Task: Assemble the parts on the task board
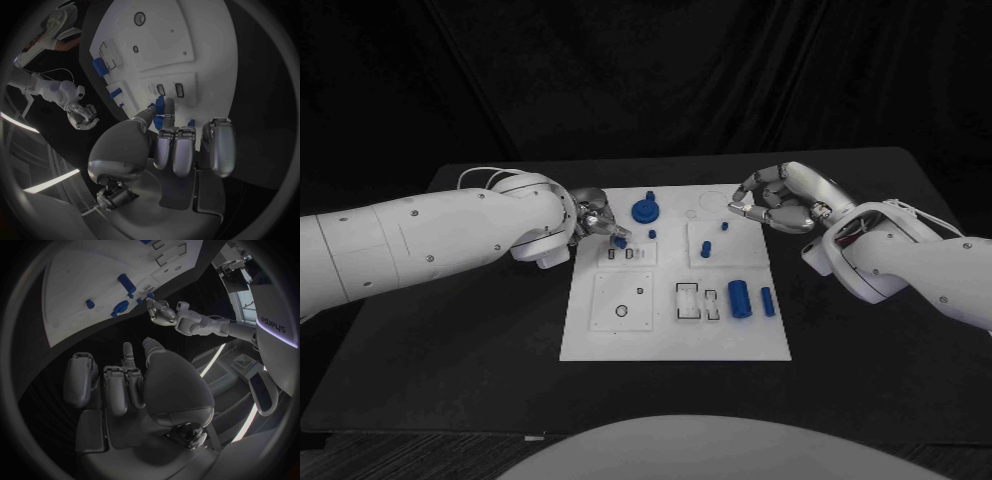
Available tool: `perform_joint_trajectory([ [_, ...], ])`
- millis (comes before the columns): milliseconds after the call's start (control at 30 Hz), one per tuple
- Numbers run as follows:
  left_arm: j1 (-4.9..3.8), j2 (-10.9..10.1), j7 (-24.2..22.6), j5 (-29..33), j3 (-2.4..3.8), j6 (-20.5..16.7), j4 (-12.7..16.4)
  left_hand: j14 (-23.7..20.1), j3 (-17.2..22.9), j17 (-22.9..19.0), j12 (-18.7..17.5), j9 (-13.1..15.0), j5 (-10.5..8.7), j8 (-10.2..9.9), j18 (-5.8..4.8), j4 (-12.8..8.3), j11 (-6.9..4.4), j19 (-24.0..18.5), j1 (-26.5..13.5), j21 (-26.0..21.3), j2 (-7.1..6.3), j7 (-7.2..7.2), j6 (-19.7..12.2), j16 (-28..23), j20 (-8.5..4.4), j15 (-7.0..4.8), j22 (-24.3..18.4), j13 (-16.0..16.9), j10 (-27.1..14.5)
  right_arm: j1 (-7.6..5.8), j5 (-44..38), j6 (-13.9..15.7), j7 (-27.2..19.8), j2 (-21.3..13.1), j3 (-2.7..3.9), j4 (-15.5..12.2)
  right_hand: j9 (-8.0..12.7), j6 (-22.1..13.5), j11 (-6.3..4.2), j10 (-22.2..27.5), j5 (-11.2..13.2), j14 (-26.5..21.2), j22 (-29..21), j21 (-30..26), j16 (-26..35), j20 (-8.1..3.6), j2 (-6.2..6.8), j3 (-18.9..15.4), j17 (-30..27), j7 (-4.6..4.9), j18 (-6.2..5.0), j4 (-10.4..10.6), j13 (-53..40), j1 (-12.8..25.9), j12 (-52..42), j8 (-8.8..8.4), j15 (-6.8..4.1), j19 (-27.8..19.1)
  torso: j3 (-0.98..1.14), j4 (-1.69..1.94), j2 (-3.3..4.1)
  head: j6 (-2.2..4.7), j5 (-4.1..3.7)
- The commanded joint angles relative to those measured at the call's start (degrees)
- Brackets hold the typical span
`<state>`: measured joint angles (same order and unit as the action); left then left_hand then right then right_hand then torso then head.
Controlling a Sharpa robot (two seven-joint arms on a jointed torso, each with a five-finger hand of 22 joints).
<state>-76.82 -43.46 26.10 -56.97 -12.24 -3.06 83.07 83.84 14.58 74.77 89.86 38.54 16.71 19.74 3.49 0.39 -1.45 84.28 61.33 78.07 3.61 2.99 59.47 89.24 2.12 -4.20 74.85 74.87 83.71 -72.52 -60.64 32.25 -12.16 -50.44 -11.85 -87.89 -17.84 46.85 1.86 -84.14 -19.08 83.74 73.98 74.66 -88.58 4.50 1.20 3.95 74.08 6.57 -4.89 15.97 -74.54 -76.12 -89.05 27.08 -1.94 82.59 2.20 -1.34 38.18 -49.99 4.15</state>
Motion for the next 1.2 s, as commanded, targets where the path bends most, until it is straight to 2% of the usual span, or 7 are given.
perform_joint_trajectory([
  [33,0.25,0.3,-1.2,-0.1,0.05,-0.8,-0.1,6.2,4.9,15.2,0.1,1.5,1.76,-0.4,-0.89,-0.5,-0.75,0.8,0.3,0.4,-0.62,-1.19,0.1,0.8,-0.69,-0.85,11.7,15.1,6.3,0.18,0.0,0.5,0.4,0.0,0.04,0.0,-0.5,-0.8,0.14,-5.9,-1.1,6.3,11.0,-1.0,-1.4,0.05,-1.09,-0.2,15.9,-0.33,1.08,0.5,-15.5,1.3,-1.0,0.84,0.27,-0.3,-0.01,-0.03,-0.01,-0.01,0.20],
  [200,0.51,0.4,-1.3,-0.1,0.05,-0.9,-0.3,6.2,5.0,15.2,0.1,1.6,1.77,-0.4,-0.87,-0.4,-0.75,0.8,0.2,0.4,-0.62,-1.18,0.1,0.8,-0.69,-0.85,11.7,15.1,6.3,0.22,0.0,0.5,0.4,-0.1,0.04,0.0,-0.5,-0.8,0.14,-5.9,-1.1,6.3,11.0,-1.0,-1.4,0.05,-1.09,-0.2,15.9,-0.33,1.08,0.5,-15.5,1.3,-1.0,0.84,0.27,-0.3,0.02,-0.03,0.00,-0.01,0.28],
  [433,0.66,0.5,-1.4,-0.1,0.05,-0.7,-0.4,6.2,5.0,15.2,0.1,1.6,1.77,-0.4,-0.87,-0.4,-0.75,0.8,0.2,0.4,-0.62,-1.18,0.1,0.8,-0.69,-0.85,11.7,15.1,6.3,0.26,0.0,0.4,0.3,0.1,0.04,0.1,-0.5,-0.8,0.15,-5.9,-1.2,6.3,11.0,-1.0,-1.4,0.06,-1.10,-0.2,15.9,-0.33,1.09,0.5,-15.5,1.2,-1.0,0.86,0.28,-0.3,-0.09,-0.02,0.01,-0.01,0.41],
  [700,0.75,0.8,-1.4,-0.1,0.05,0.0,-0.8,6.2,5.0,15.2,0.1,1.6,1.82,-0.4,-0.87,-0.3,-0.74,0.8,0.1,0.3,-0.60,-1.17,0.0,0.8,-0.69,-0.85,11.7,15.1,6.3,0.29,0.0,0.3,0.4,0.1,0.04,0.2,-0.5,-0.8,0.15,-5.9,-1.2,6.3,11.0,-1.0,-1.4,0.06,-1.10,-0.2,15.9,-0.33,1.09,0.5,-15.5,1.2,-1.0,0.86,0.28,-0.3,0.00,0.04,0.00,-0.01,0.48],
  [1200,1.07,1.2,-1.4,-0.1,0.05,0.7,-1.0,6.2,5.1,15.2,0.1,1.7,1.73,-0.5,-0.86,0.0,-0.72,0.8,-0.1,0.3,-0.66,-1.14,-0.1,0.8,-0.69,-0.84,11.6,15.1,6.3,0.34,0.0,0.2,0.6,0.2,0.04,0.2,-0.4,-0.9,0.16,-5.9,-1.2,6.3,11.0,-1.0,-1.4,0.06,-1.09,-0.1,15.9,-0.32,1.08,0.5,-15.5,1.2,-1.0,0.88,0.28,-0.4,-0.04,-0.03,-0.02,-0.01,0.42],
])
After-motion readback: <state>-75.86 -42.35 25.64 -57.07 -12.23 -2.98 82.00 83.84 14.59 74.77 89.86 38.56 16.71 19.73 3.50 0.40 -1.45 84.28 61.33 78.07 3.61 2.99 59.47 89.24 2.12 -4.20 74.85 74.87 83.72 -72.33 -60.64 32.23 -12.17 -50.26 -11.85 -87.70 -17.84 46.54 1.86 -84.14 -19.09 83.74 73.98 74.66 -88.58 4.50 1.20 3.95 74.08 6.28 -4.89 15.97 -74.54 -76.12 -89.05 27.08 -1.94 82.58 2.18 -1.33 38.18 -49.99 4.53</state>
